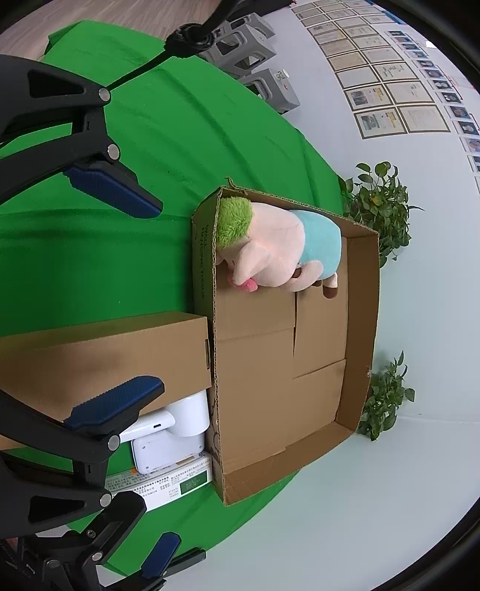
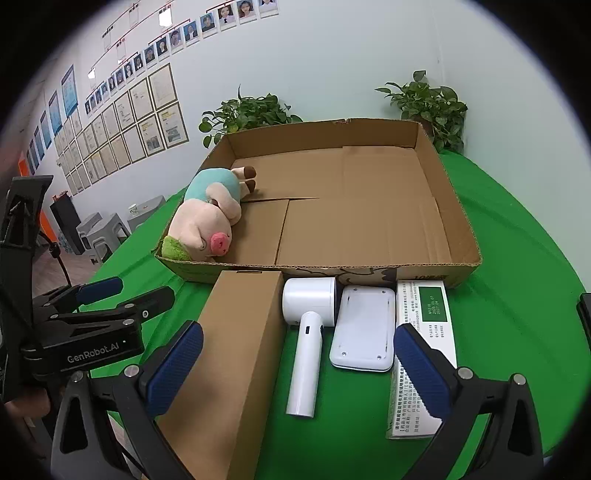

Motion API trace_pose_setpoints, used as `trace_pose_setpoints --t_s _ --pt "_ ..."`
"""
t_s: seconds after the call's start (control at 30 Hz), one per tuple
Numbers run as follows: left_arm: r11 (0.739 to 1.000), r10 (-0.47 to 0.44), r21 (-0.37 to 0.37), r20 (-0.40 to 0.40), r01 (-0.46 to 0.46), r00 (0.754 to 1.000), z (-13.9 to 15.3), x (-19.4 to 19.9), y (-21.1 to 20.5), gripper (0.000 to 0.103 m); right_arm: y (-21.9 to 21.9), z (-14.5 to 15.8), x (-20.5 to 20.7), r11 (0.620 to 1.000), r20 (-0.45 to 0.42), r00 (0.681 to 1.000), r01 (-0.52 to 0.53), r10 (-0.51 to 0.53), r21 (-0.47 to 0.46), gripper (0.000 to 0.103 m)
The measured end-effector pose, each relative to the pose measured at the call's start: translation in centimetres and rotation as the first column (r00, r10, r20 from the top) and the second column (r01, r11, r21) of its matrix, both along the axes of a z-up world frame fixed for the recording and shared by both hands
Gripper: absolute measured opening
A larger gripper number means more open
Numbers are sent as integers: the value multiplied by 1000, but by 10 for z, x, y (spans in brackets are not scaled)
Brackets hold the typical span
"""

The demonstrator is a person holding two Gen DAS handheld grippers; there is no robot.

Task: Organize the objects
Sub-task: 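Withdraw the left tool and move it toward the long brown box, then grasp the long brown cardboard box with the left gripper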

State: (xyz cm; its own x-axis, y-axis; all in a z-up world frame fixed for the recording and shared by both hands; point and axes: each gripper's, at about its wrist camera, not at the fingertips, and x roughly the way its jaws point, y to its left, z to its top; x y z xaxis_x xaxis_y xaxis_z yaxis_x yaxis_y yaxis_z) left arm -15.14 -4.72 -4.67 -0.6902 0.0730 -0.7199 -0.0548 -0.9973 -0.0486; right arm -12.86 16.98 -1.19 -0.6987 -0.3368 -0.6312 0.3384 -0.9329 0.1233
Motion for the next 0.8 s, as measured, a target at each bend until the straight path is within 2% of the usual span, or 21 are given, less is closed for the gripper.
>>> trace_pose_setpoints --t_s 0.3,0.53,0.63,0.8 --pt "998 -34 45 14 34 999 1 3 0 87 4 3 3 1000 -8 1000 -1 1 -13 103" --pt "985 -105 142 57 96 993 -4 8 -1 87 4 2 9 997 -4 999 -52 52 -52 103" --pt "970 -169 190 79 152 982 -7 11 -2 87 2 -4 16 987 32 989 -138 141 -83 103" --pt "940 -253 264 126 214 959 -19 13 0 87 -7 -24 37 928 122 930 -323 348 -185 103"
